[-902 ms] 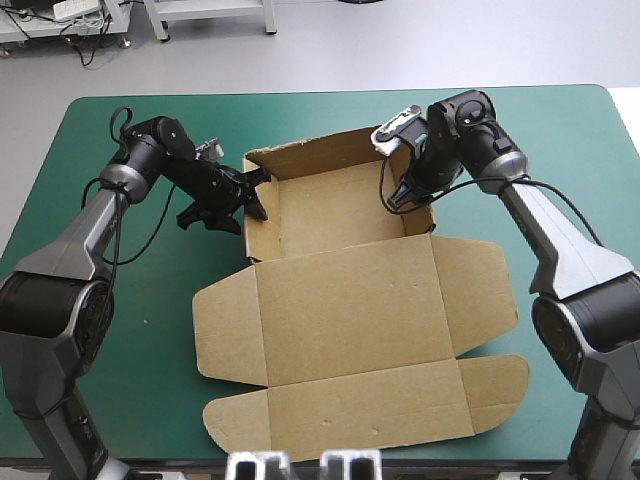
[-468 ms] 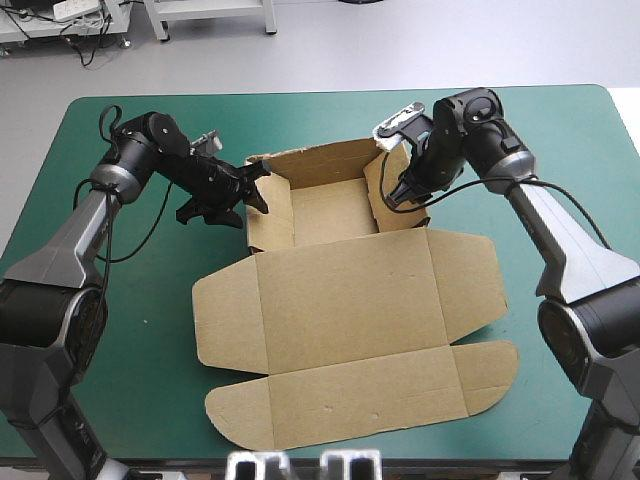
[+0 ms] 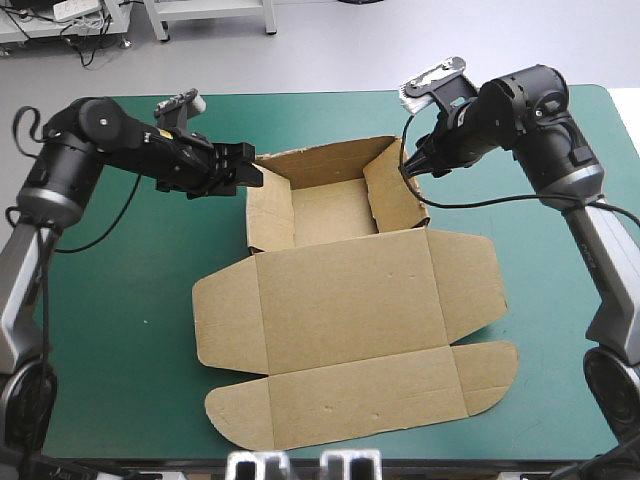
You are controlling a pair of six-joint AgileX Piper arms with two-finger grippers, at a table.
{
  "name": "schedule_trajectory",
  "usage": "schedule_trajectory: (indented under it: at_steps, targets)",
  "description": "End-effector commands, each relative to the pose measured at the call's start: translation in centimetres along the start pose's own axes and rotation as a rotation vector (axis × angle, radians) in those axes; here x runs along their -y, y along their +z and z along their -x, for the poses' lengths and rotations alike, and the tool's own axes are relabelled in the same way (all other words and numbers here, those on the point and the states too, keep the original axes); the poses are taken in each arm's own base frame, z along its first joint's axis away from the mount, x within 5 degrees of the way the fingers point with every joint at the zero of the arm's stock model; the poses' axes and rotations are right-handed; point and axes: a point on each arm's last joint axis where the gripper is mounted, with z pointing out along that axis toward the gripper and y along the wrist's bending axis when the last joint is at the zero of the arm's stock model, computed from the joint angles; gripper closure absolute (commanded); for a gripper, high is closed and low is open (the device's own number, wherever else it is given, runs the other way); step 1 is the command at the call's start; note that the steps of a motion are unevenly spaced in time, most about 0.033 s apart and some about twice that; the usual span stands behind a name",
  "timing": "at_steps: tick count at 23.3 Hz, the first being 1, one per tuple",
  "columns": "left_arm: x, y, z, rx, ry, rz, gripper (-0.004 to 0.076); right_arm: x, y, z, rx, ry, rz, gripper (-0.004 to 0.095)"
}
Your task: Fold the box
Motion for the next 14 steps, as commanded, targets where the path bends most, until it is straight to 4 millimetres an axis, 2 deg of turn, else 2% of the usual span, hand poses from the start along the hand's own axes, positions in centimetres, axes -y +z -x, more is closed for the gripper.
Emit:
schedule_trajectory:
  at_steps: [1, 2, 4, 8, 9, 14]
  targets:
    - [3.4, -5.8, -2.4, 0.088, 0.181, -0.056, 0.0337, 0.8, -2.5, 0.0, 0.046, 0.024, -0.069, 0.0474]
    - [4.1, -7.6, -3.4, 0.135, 0.234, -0.038, 0.0337, 0.9, -1.4, 0.1, 0.020, 0.023, -0.076, 0.0474]
    - [4.6, -9.7, -4.6, 0.190, 0.292, 0.009, 0.0337, 0.9, 0.3, 0.3, -0.016, 0.021, -0.068, 0.0474]
    - [4.9, -12.7, -6.9, 0.271, 0.350, 0.099, 0.0341, 0.9, 3.8, 0.8, -0.041, 0.021, -0.062, 0.0477]
    - [4.8, -14.0, -8.3, 0.305, 0.372, 0.150, 0.0341, 0.9, 5.6, 1.1, -0.040, 0.039, -0.061, 0.0477]
    - [3.6, -16.4, -13.3, 0.369, 0.409, 0.296, 0.0341, 1.3, 10.5, 0.8, -0.089, 0.106, -0.002, 0.0477]
